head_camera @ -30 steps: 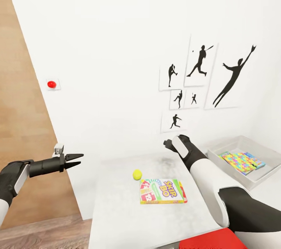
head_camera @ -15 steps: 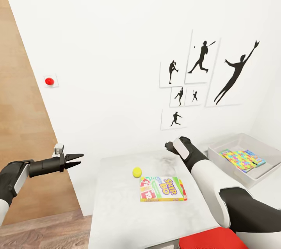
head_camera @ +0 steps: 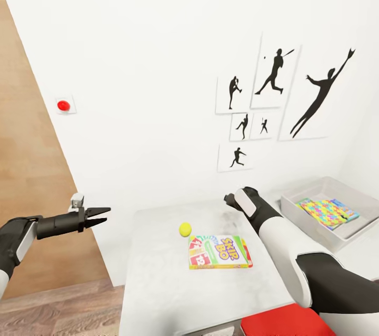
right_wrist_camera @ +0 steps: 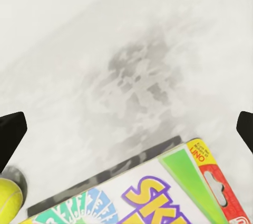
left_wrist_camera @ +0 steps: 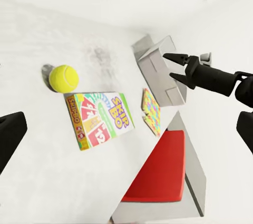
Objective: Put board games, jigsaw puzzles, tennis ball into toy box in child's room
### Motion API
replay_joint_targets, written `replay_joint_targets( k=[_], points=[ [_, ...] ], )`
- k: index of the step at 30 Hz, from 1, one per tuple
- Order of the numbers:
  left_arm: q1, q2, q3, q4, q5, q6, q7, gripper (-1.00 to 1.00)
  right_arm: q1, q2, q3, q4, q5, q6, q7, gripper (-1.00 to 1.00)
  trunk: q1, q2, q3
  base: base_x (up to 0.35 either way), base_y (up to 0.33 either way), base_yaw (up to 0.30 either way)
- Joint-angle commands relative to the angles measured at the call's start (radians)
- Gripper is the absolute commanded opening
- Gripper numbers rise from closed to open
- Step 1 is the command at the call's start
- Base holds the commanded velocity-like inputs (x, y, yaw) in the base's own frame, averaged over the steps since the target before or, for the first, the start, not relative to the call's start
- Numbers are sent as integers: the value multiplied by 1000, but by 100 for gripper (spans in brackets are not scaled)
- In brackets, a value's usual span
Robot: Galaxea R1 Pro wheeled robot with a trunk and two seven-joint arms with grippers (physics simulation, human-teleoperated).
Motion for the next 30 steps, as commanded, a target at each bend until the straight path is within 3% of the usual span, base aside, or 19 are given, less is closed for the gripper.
replay_joint_targets(
  k=[1,30],
  points=[
    [-1,0,0,0,3,9,-2,100,-1,-1,7,-2,-8,4,-7,100,1,-3,-4,0,0,0],
    [-1,2,4,0,3,9,-2,100,-1,0,9,-1,0,-1,-7,100,1,-3,-52,0,14,0]
  ],
)
